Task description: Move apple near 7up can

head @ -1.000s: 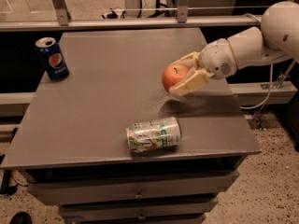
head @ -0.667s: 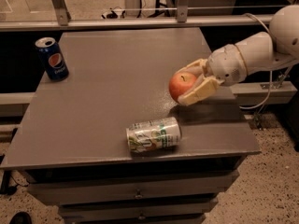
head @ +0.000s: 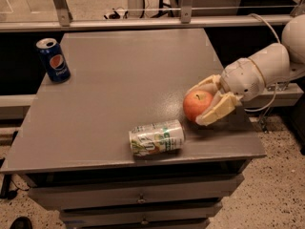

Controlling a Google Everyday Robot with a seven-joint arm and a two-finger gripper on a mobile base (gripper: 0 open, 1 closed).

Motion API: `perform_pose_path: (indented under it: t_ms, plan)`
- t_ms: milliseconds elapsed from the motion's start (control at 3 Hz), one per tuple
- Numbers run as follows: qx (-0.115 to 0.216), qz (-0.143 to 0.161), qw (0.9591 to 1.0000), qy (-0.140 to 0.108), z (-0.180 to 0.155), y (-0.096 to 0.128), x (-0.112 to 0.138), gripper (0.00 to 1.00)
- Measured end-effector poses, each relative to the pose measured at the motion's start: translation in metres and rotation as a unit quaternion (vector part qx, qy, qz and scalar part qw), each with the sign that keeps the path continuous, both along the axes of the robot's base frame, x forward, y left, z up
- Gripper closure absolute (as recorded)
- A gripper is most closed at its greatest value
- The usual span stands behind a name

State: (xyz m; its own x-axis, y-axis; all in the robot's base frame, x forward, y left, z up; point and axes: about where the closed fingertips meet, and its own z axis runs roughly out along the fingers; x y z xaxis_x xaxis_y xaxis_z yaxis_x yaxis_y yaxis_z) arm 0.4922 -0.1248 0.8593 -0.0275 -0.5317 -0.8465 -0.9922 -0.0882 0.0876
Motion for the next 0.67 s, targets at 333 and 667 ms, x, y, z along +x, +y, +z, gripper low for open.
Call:
perform_pose_path:
  t_ms: [333,667]
  plan:
    - [-0.009,0.018,0.9998,0.004,-0.0053,-0.0111,-0.011,0.82]
    - [-0.006,0.033,0.9994,0.002,-0.0147,-0.0101,-0.0173,0.59]
